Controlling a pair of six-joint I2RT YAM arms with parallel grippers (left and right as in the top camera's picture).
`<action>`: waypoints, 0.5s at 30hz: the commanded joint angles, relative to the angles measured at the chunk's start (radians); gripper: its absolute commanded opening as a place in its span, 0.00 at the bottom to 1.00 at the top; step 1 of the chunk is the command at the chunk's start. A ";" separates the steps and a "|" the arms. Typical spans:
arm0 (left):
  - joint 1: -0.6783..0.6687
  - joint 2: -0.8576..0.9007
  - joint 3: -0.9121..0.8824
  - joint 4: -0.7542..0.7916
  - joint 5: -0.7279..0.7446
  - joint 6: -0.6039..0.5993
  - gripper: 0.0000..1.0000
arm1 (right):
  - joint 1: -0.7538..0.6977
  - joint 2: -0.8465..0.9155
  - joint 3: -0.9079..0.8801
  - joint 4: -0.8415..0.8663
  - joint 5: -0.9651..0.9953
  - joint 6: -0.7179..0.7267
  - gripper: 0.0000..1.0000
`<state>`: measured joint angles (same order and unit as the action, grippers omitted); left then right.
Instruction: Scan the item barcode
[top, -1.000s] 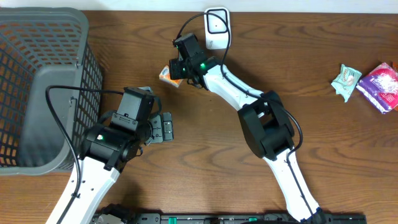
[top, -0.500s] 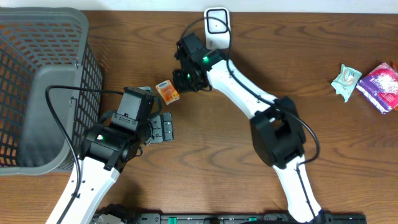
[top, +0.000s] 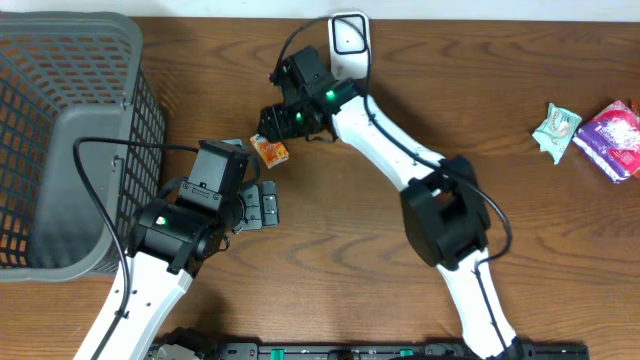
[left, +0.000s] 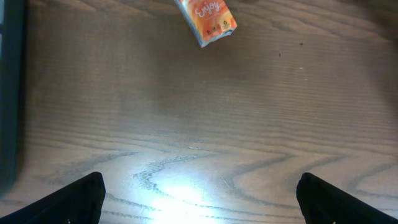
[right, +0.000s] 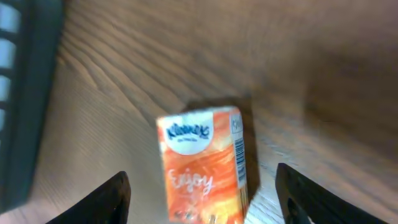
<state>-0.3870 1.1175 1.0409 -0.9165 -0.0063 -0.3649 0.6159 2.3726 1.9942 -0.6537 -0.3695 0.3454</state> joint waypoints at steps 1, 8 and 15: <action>0.005 0.001 0.001 -0.003 -0.005 0.013 0.98 | 0.016 0.076 0.001 -0.001 -0.086 -0.025 0.64; 0.004 0.001 0.001 -0.003 -0.005 0.013 0.98 | 0.021 0.108 0.001 -0.013 -0.085 -0.025 0.48; 0.005 0.001 0.001 -0.003 -0.005 0.013 0.98 | 0.014 0.107 0.001 -0.032 -0.193 -0.014 0.01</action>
<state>-0.3870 1.1175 1.0409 -0.9165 -0.0063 -0.3649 0.6292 2.4584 1.9945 -0.6731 -0.4812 0.3279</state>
